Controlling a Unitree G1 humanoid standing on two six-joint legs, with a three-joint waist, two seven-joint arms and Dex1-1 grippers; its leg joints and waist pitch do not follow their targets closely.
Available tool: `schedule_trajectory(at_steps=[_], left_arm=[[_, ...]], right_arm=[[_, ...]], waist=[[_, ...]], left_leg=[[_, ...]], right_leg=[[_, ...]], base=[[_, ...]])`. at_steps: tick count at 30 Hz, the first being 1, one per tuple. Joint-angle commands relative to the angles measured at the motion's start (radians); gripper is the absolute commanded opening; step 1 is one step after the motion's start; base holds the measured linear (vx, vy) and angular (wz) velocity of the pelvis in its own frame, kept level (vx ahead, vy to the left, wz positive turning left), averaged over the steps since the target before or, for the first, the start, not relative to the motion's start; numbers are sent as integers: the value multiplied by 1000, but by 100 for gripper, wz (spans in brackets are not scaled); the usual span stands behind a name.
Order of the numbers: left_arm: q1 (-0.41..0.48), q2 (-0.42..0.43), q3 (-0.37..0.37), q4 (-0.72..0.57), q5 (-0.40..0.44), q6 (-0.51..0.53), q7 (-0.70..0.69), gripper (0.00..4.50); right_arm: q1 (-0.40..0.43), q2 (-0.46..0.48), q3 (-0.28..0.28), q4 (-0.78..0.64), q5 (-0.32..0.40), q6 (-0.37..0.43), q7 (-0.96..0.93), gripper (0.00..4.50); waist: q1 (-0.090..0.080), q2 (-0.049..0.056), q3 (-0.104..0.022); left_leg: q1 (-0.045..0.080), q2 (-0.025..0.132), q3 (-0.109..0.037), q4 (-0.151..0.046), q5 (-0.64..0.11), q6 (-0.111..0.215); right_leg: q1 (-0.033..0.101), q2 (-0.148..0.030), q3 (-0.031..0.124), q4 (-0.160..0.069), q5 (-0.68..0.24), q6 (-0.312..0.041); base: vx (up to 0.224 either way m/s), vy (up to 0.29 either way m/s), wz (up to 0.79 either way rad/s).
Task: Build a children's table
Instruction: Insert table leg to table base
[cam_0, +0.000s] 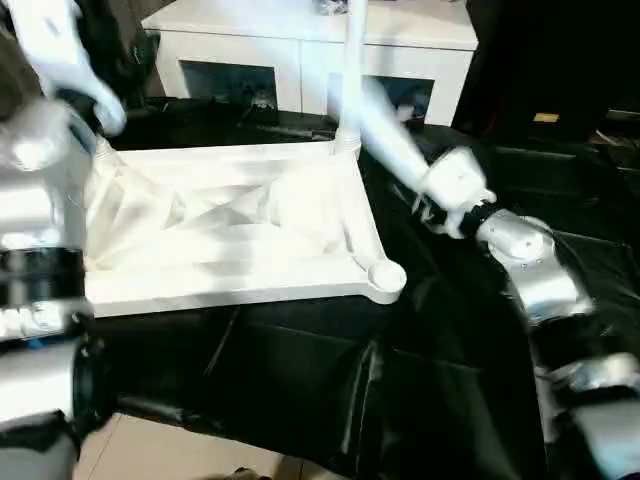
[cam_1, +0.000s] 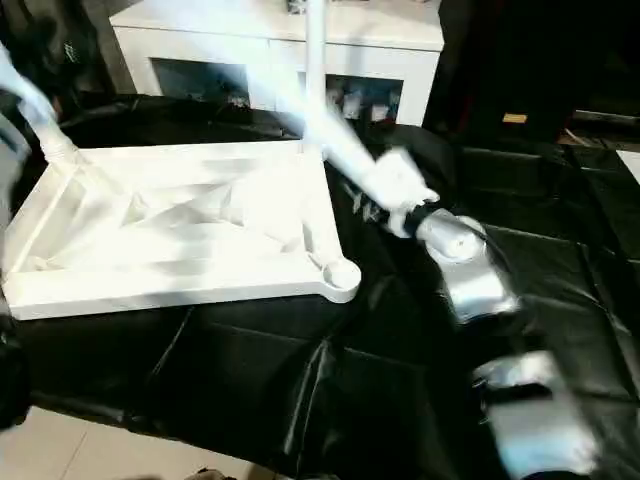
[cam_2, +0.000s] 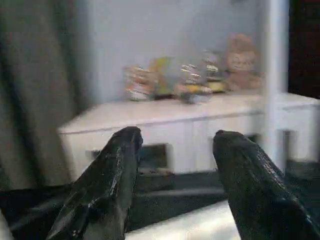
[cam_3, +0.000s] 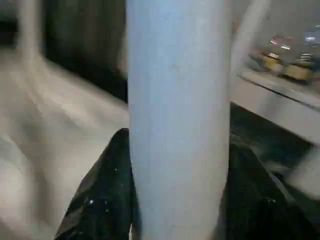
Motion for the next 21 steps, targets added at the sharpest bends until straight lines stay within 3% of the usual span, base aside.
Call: schedule_trajectory(at_steps=[1,3,4,8,10,13,14,16,21], left_arm=[[27,-24,-49,-65,-56,54,-81,271],[49,-48,-83,-125,-116,99,-133,271],[54,-67,-96,-159,-155,133,-154,271],[47,-130,-106,-234,-260,226,-174,271],[50,-151,-115,-278,-320,289,-206,271],[66,-154,-136,-346,-405,385,-259,271],[68,-153,-139,-353,-413,396,-262,299],[89,-143,-172,-421,-490,506,-297,306],[108,-163,-205,-447,-494,572,-265,344]], right_arm=[[11,3,-35,-118,162,126,73,184],[43,-22,-21,-208,244,254,157,184],[63,-40,-8,-254,281,332,198,184],[120,-85,18,-357,377,498,264,184],[144,-110,24,-401,438,578,281,184],[163,-124,22,-436,475,633,277,184],[164,-125,22,-438,477,636,276,184],[176,-126,17,-469,493,675,267,184],[185,-123,11,-515,518,744,248,184]], waist=[[8,2,-89],[17,3,-89],[19,-2,-87],[36,-12,-81],[35,-16,-80],[31,-19,-78],[30,-18,-76],[28,-19,-75],[27,-16,-73]], left_leg=[[14,44,-12,-75,-120,92],[14,45,-11,-75,-109,94],[15,43,-9,-76,-117,88],[13,40,-7,-76,-141,54],[11,36,-7,-76,-142,43],[4,33,-10,-77,-139,30],[5,32,-10,-76,-143,25],[7,31,-9,-76,-148,18],[9,31,-10,-78,-152,14]], right_leg=[[64,-66,40,-52,-61,-295],[64,-66,39,-51,-53,-299],[65,-64,38,-54,-71,-296],[63,-69,42,-65,-166,-271],[66,-70,42,-70,-225,-244],[66,-70,40,-76,-304,-197],[62,-70,40,-79,-333,-186],[58,-68,41,-81,-361,-175],[54,-60,39,-87,-379,-152]], base=[[0,0,0],[0,0,0],[0,0,0],[0,0,0],[0,0,0],[0,0,0],[0,0,0],[0,0,0],[0,0,0]])
